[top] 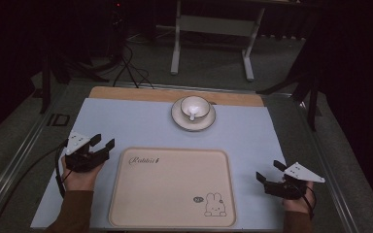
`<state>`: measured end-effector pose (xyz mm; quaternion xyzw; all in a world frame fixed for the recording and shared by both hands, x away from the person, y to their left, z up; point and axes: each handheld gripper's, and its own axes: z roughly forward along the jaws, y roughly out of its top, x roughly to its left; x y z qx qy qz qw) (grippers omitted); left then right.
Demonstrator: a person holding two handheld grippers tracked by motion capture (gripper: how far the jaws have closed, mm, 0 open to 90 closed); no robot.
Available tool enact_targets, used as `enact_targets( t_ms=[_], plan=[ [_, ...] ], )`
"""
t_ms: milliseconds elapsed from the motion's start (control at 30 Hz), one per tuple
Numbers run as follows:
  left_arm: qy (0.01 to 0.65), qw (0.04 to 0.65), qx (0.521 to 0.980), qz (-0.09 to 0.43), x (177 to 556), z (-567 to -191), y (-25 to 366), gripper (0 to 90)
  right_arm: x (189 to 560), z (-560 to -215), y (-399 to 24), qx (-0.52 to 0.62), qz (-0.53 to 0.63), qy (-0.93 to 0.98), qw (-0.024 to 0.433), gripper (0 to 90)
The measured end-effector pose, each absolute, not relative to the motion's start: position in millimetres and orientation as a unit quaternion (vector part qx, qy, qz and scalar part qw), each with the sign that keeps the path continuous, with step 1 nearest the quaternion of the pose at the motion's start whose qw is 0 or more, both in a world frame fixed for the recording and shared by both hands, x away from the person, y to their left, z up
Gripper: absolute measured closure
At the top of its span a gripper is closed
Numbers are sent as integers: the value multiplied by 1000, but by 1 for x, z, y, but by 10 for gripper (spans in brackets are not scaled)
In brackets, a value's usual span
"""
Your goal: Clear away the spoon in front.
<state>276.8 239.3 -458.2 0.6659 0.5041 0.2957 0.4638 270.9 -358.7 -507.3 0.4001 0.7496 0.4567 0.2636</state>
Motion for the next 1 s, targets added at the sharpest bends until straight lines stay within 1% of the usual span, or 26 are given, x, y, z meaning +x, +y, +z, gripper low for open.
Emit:
enact_targets(
  t_ms=[167,533,733,1000],
  plan=[
    [494,466,674,292,282,-452,230,451,271,-507,-359,401,458,747,266,145],
    [475,462,691,290,310,-440,201,464,271,-507,-360,403,460,743,271,142],
    [468,454,701,289,326,-440,189,465,272,-507,-360,403,459,744,271,142],
    [460,455,712,272,344,-441,170,464,272,-508,-360,403,459,744,271,142]
  ],
)
